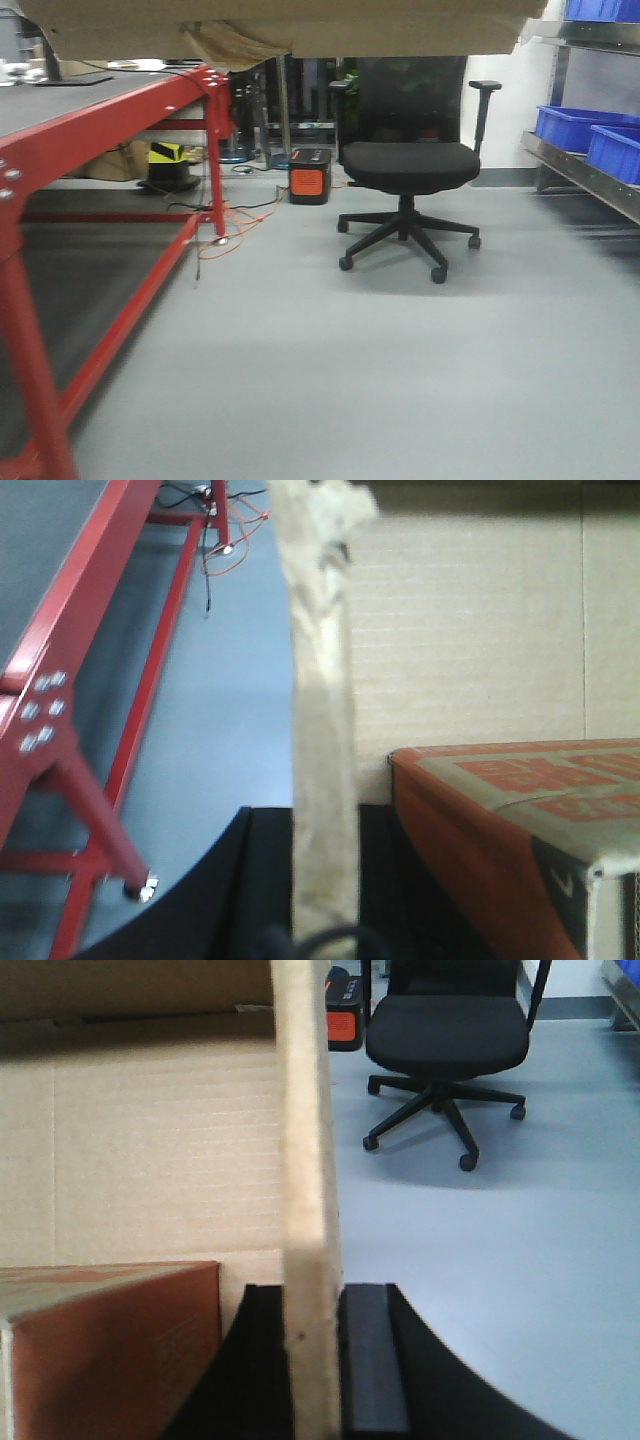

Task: Stack two boxes on right shelf middle
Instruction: 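Carry the boxes with both grippers while driving past the red bench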

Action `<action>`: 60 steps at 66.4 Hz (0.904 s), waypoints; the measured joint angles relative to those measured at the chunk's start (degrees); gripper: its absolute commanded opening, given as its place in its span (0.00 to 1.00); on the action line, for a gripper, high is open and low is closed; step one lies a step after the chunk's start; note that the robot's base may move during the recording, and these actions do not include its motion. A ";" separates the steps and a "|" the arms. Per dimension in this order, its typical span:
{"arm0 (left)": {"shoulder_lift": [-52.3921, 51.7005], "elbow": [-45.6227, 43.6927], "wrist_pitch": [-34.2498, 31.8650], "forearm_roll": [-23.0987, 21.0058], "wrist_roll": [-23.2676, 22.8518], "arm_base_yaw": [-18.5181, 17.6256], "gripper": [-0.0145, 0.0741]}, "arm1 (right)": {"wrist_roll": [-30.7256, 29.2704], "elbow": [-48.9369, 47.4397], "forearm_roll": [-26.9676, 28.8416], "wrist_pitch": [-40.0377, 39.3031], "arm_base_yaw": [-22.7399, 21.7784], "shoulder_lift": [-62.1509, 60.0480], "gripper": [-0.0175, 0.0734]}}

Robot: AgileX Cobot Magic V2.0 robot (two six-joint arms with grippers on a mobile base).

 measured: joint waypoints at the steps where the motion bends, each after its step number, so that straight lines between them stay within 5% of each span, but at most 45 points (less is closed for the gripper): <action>1: 0.00 0.00 0.00 0.00 0.00 0.00 0.04 | 0.00 0.00 0.00 0.00 0.00 0.00 0.03; 60: 0.00 0.00 0.00 0.44 0.00 0.00 0.04 | 0.00 0.00 0.13 -0.43 0.00 0.00 0.03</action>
